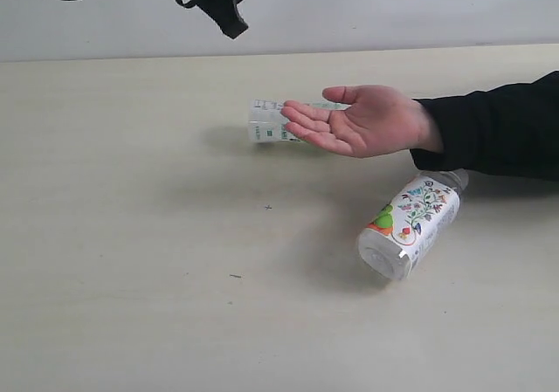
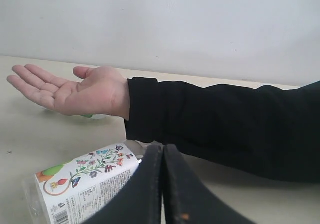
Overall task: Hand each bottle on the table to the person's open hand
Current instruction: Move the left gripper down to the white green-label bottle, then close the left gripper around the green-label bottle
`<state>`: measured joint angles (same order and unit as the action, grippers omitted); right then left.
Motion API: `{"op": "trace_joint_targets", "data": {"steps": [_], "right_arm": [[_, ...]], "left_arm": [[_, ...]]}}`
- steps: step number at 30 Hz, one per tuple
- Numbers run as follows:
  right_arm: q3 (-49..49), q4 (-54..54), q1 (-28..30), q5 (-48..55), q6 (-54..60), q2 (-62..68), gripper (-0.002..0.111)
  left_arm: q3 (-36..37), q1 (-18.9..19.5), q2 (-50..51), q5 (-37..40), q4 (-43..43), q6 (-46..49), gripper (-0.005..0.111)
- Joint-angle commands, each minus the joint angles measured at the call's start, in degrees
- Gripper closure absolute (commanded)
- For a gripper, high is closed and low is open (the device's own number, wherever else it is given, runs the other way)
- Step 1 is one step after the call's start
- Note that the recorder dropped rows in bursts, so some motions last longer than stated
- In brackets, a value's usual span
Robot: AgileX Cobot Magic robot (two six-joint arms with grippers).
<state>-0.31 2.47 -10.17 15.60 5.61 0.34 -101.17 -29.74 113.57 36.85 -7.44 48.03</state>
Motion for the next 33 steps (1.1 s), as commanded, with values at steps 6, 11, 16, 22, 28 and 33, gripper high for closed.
{"op": "trace_joint_targets", "data": {"steps": [6, 11, 16, 22, 28, 33], "right_arm": [[0.31, 0.23, 0.17, -0.26, 0.22, -0.34, 0.108], [0.31, 0.23, 0.17, -0.26, 0.22, -0.34, 0.108], [0.31, 0.23, 0.17, -0.26, 0.22, -0.34, 0.108], [0.31, 0.23, 0.17, -0.26, 0.22, -0.34, 0.108], [0.31, 0.23, 0.17, -0.26, 0.22, -0.34, 0.108], [0.31, 0.23, 0.17, -0.26, 0.22, -0.34, 0.108]], "left_arm": [[-21.07, 0.63, 12.81, 24.28, -0.42, 5.24, 0.106], [-28.28, 2.16, 18.41, 30.85, -4.1, 7.09, 0.107], [-30.28, 2.96, 21.86, 28.68, -8.26, 8.51, 0.107], [-30.28, 2.6, 23.69, 26.42, -7.87, 13.23, 0.069], [-30.28, 2.6, 25.25, 24.45, -7.32, 11.84, 0.008], [-30.28, 2.48, 26.66, 24.56, -7.67, 12.63, 0.007]]}}
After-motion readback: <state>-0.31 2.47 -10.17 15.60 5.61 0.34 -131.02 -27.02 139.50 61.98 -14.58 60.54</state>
